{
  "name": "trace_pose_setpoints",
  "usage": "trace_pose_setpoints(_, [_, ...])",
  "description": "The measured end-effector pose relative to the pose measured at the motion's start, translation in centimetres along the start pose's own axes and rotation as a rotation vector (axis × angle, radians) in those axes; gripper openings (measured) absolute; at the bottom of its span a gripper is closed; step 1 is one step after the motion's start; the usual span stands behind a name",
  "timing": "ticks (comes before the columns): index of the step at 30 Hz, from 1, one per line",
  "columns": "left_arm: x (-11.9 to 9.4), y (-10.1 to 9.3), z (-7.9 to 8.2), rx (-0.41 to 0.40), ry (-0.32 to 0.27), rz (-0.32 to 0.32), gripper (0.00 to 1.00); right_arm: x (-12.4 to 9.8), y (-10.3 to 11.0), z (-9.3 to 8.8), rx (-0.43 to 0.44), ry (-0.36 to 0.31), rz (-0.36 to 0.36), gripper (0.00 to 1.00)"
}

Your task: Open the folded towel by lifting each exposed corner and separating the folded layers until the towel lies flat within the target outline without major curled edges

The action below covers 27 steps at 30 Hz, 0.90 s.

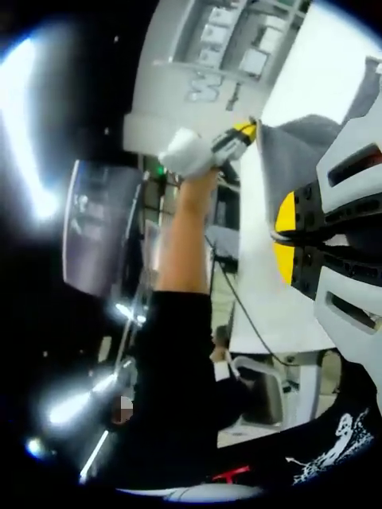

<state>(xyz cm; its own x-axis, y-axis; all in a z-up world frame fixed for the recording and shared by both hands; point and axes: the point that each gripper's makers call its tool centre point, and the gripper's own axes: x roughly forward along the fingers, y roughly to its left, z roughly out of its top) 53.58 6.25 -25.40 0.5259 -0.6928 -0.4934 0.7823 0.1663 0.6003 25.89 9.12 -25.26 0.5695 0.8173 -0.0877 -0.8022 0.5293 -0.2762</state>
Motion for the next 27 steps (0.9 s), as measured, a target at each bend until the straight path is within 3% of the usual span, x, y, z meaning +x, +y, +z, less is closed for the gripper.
trace_pose_setpoints(22, [-5.0,1.7,-4.9,-0.022,0.061,0.054,0.01,4.7,3.1,0.9,-0.052,0.009,0.081,0.0])
trace_pose_setpoints(27, [-6.0,1.3,-5.9,-0.023,0.073,0.065,0.01,5.9,4.1,1.1,-0.065,0.016,0.105,0.0])
